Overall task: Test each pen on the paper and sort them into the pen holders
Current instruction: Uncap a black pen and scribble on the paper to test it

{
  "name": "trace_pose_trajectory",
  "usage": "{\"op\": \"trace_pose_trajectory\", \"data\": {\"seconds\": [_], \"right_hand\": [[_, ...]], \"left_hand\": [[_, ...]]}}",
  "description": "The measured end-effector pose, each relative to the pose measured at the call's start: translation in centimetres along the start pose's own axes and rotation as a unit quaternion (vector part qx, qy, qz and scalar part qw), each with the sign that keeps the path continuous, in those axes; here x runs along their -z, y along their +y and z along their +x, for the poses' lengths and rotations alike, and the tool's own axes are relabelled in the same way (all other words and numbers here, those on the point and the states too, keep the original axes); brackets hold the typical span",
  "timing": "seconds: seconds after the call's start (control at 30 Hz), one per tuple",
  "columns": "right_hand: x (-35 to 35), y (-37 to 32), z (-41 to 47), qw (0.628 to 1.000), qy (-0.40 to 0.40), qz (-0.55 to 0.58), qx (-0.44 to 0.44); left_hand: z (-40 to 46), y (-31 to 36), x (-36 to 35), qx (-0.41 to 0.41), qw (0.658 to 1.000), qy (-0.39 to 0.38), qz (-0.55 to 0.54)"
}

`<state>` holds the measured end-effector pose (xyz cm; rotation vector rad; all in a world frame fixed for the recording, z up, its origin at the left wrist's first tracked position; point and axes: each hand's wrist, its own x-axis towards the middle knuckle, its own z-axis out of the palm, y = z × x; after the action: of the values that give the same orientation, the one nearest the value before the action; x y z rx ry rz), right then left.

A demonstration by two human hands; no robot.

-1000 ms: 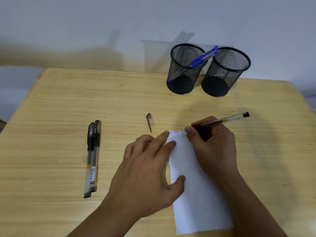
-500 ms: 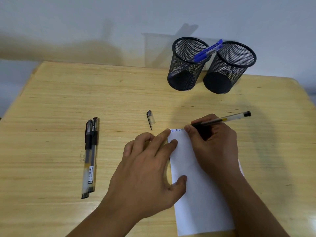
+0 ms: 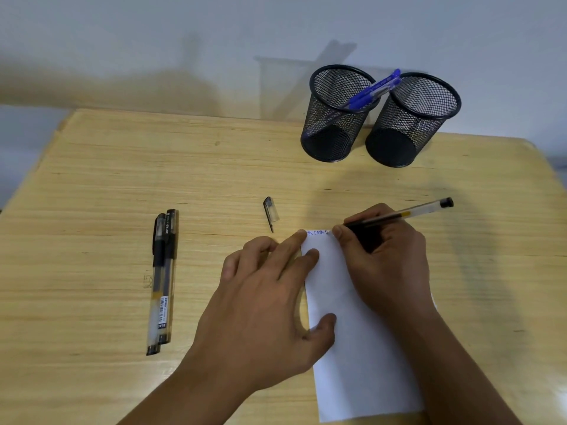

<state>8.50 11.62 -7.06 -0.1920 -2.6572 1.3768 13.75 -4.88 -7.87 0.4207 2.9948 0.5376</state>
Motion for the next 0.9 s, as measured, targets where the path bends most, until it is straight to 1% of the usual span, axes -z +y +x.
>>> {"op": "trace_pose_trajectory", "data": {"seconds": [0.13,0.37,0.9], "right_hand": [[-0.08,0.1,0.06,1.0,0.017,0.004,-0.003],[-0.02,0.04,0.03,1.0,0.0,-0.008,0.008],[-0.12,0.02,0.06,1.0,0.012,-0.019,0.012]], "left_hand": [[0.0,-0.01,0.0,0.0,1.0,0.002,0.0],[0.01,-0.01,-0.05,-0.001,1.0,0.004,0.0],[0.01,-0.01,-0.02,-0.002,1.0,0.007,-0.001]]}}
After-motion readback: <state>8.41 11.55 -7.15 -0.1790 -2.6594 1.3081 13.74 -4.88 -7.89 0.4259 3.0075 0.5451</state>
